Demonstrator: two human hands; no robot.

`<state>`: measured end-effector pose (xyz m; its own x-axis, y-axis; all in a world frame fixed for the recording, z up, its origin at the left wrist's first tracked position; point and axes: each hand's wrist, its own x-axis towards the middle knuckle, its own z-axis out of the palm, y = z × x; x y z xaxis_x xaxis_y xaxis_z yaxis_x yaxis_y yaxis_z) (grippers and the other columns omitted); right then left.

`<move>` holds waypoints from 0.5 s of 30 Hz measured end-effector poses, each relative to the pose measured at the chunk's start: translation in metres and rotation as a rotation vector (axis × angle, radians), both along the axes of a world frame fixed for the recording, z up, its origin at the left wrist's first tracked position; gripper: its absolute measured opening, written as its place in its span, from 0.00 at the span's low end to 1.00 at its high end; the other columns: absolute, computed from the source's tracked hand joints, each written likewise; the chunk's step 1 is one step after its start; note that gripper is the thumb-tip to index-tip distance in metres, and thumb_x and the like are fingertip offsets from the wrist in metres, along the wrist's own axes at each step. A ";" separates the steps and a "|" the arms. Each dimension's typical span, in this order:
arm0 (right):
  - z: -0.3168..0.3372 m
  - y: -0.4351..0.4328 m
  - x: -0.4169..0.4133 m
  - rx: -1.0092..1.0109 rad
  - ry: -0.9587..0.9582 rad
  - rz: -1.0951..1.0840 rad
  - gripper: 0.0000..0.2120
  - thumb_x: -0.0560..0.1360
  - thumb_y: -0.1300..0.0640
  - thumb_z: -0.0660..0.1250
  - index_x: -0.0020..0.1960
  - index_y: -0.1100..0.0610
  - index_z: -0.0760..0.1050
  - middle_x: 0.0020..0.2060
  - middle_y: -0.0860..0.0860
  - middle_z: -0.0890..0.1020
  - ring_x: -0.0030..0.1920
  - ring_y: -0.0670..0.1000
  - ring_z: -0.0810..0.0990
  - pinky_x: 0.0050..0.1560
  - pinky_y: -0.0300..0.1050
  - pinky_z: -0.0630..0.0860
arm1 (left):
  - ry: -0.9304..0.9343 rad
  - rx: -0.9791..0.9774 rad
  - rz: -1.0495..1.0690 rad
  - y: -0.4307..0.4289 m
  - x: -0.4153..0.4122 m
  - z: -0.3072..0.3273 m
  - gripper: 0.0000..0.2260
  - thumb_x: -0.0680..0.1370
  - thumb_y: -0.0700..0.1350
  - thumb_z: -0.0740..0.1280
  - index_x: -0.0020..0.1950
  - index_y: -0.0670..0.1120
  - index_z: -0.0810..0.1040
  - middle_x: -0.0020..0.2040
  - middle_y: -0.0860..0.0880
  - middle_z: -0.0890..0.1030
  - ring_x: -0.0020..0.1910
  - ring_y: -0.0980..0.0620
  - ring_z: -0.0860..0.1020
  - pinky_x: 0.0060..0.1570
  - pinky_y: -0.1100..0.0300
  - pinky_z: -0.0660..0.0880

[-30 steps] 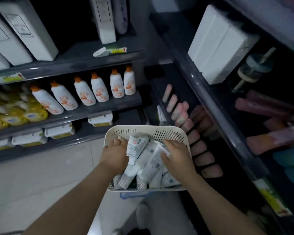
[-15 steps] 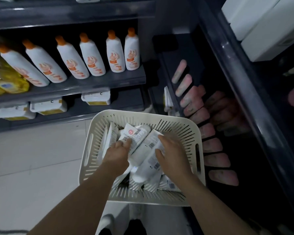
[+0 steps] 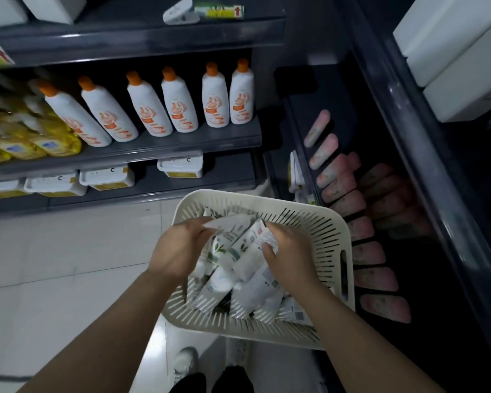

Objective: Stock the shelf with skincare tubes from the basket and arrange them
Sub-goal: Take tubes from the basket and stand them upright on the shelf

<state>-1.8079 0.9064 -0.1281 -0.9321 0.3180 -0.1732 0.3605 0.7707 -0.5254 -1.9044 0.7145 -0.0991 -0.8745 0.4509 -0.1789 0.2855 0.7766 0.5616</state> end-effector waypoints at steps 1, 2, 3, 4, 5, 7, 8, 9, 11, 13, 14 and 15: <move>0.000 -0.004 -0.003 -0.015 0.004 -0.011 0.22 0.75 0.58 0.66 0.68 0.58 0.72 0.62 0.55 0.78 0.63 0.55 0.74 0.67 0.50 0.68 | 0.022 0.032 0.034 -0.008 -0.003 0.010 0.14 0.78 0.52 0.64 0.60 0.48 0.79 0.53 0.45 0.84 0.49 0.43 0.82 0.44 0.56 0.75; -0.002 -0.007 -0.007 -0.041 0.001 -0.023 0.22 0.74 0.59 0.67 0.68 0.59 0.72 0.62 0.55 0.78 0.63 0.56 0.74 0.67 0.50 0.68 | 0.046 0.059 0.068 -0.015 -0.006 0.018 0.14 0.78 0.52 0.64 0.58 0.46 0.80 0.51 0.45 0.84 0.48 0.43 0.82 0.42 0.57 0.73; -0.004 -0.011 -0.010 -0.064 -0.009 -0.029 0.22 0.74 0.59 0.67 0.68 0.59 0.72 0.62 0.56 0.78 0.63 0.56 0.74 0.67 0.50 0.68 | 0.074 0.078 0.105 -0.022 -0.009 0.026 0.13 0.78 0.52 0.64 0.56 0.45 0.80 0.48 0.44 0.84 0.46 0.42 0.82 0.39 0.59 0.70; -0.008 -0.015 -0.014 -0.081 -0.025 -0.028 0.22 0.74 0.58 0.66 0.68 0.59 0.72 0.62 0.56 0.78 0.63 0.56 0.74 0.67 0.50 0.68 | 0.104 0.089 0.145 -0.028 -0.012 0.033 0.11 0.78 0.50 0.64 0.53 0.44 0.80 0.44 0.43 0.84 0.43 0.41 0.81 0.38 0.59 0.67; -0.011 -0.019 -0.018 -0.094 -0.044 -0.026 0.23 0.74 0.57 0.66 0.68 0.59 0.71 0.63 0.55 0.77 0.64 0.56 0.73 0.67 0.49 0.68 | 0.134 0.090 0.179 -0.033 -0.016 0.039 0.10 0.78 0.49 0.65 0.50 0.43 0.80 0.42 0.42 0.83 0.41 0.39 0.80 0.37 0.59 0.66; -0.019 -0.025 -0.025 -0.135 -0.085 -0.032 0.24 0.75 0.56 0.66 0.69 0.59 0.70 0.64 0.55 0.77 0.65 0.55 0.73 0.67 0.49 0.68 | 0.173 0.089 0.217 -0.043 -0.023 0.049 0.10 0.78 0.48 0.65 0.47 0.42 0.79 0.40 0.41 0.83 0.39 0.38 0.79 0.35 0.56 0.68; -0.023 -0.028 -0.029 -0.153 -0.104 -0.036 0.24 0.75 0.56 0.67 0.69 0.59 0.70 0.63 0.55 0.76 0.64 0.55 0.72 0.66 0.48 0.68 | 0.182 0.098 0.221 -0.047 -0.025 0.052 0.10 0.78 0.49 0.65 0.47 0.42 0.79 0.39 0.41 0.82 0.37 0.39 0.79 0.35 0.55 0.70; -0.027 -0.031 -0.033 -0.161 -0.120 -0.034 0.24 0.75 0.55 0.67 0.69 0.60 0.70 0.63 0.56 0.76 0.64 0.56 0.72 0.66 0.48 0.68 | 0.186 0.110 0.218 -0.051 -0.028 0.054 0.10 0.78 0.49 0.65 0.46 0.42 0.78 0.38 0.43 0.82 0.36 0.40 0.78 0.34 0.54 0.71; -0.036 -0.035 -0.042 -0.158 -0.147 -0.032 0.26 0.74 0.54 0.68 0.69 0.60 0.69 0.63 0.57 0.76 0.63 0.57 0.72 0.64 0.49 0.68 | 0.203 0.137 0.204 -0.057 -0.033 0.054 0.10 0.77 0.49 0.65 0.45 0.42 0.78 0.35 0.45 0.80 0.32 0.43 0.76 0.32 0.56 0.68; -0.046 -0.038 -0.052 -0.161 -0.164 -0.041 0.29 0.71 0.53 0.70 0.70 0.59 0.68 0.62 0.57 0.75 0.62 0.57 0.72 0.62 0.50 0.69 | 0.215 0.150 0.195 -0.061 -0.037 0.053 0.11 0.77 0.50 0.64 0.47 0.42 0.78 0.35 0.47 0.80 0.32 0.46 0.75 0.30 0.59 0.67; -0.052 -0.039 -0.057 -0.165 -0.176 -0.040 0.31 0.69 0.53 0.72 0.70 0.58 0.67 0.62 0.56 0.75 0.62 0.57 0.72 0.62 0.51 0.69 | 0.213 0.157 0.192 -0.062 -0.039 0.051 0.12 0.77 0.50 0.64 0.48 0.42 0.79 0.36 0.48 0.80 0.32 0.48 0.75 0.30 0.61 0.67; -0.057 -0.040 -0.061 -0.164 -0.196 -0.032 0.33 0.68 0.52 0.73 0.70 0.58 0.66 0.63 0.56 0.74 0.63 0.57 0.71 0.63 0.52 0.68 | 0.204 0.168 0.189 -0.064 -0.042 0.049 0.12 0.77 0.51 0.63 0.49 0.43 0.79 0.36 0.49 0.80 0.32 0.49 0.75 0.31 0.63 0.68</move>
